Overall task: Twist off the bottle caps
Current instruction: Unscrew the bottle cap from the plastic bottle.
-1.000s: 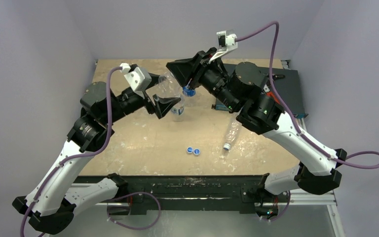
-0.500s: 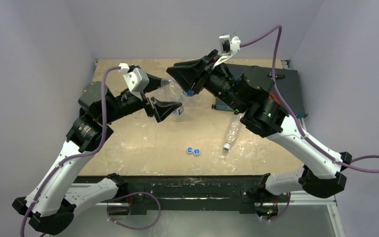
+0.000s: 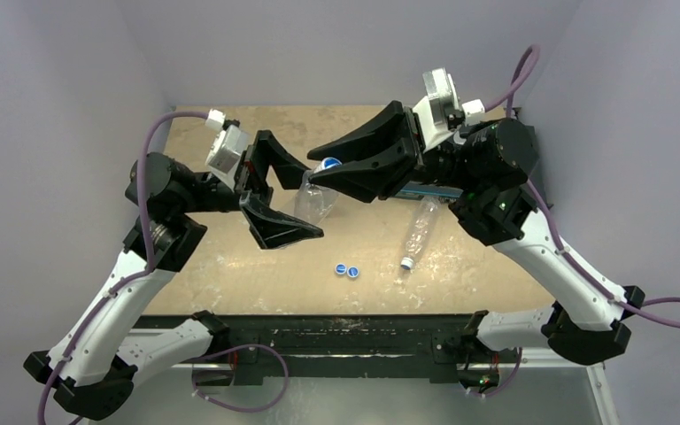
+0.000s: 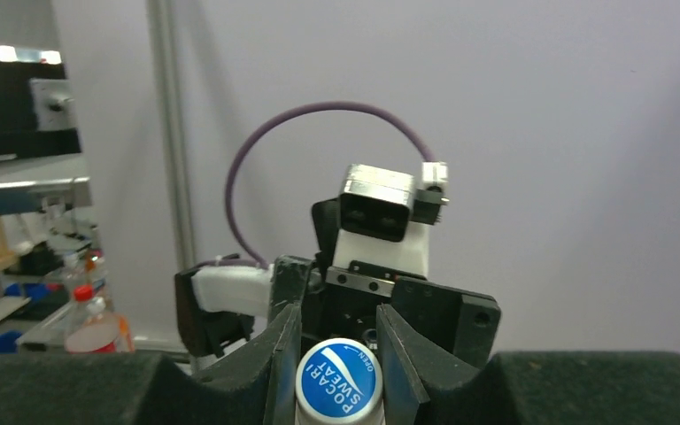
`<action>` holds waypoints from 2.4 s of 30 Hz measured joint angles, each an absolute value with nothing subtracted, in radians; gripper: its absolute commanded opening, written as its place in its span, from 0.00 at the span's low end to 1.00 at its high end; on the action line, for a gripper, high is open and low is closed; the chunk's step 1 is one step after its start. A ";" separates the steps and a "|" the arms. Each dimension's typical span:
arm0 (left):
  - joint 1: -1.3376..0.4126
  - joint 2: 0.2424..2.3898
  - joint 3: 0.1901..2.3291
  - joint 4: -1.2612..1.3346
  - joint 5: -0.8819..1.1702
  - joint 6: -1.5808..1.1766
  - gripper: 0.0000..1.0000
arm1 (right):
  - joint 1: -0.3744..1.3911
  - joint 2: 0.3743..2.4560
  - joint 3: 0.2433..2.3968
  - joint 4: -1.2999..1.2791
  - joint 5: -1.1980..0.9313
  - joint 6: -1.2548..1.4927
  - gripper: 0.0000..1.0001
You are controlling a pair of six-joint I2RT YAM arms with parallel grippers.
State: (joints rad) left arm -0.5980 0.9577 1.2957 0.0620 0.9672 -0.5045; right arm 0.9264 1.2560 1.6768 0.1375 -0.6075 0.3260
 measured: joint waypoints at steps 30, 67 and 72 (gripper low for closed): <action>-0.604 0.949 1.319 -0.182 0.671 -0.155 0.00 | 1.081 1.230 1.718 -0.013 0.017 0.331 0.83; -0.594 0.942 1.318 -0.204 0.567 -0.124 0.00 | 1.092 1.322 1.789 -0.163 0.176 0.290 0.00; -0.590 0.942 1.318 -0.141 0.678 -0.230 0.00 | 1.034 1.285 1.765 -0.131 -0.032 0.279 0.00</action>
State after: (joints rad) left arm -0.5903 0.9424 1.3178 -0.1406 0.6777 -0.2298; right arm 1.0344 1.2850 1.7649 -0.1310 -0.0322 0.2787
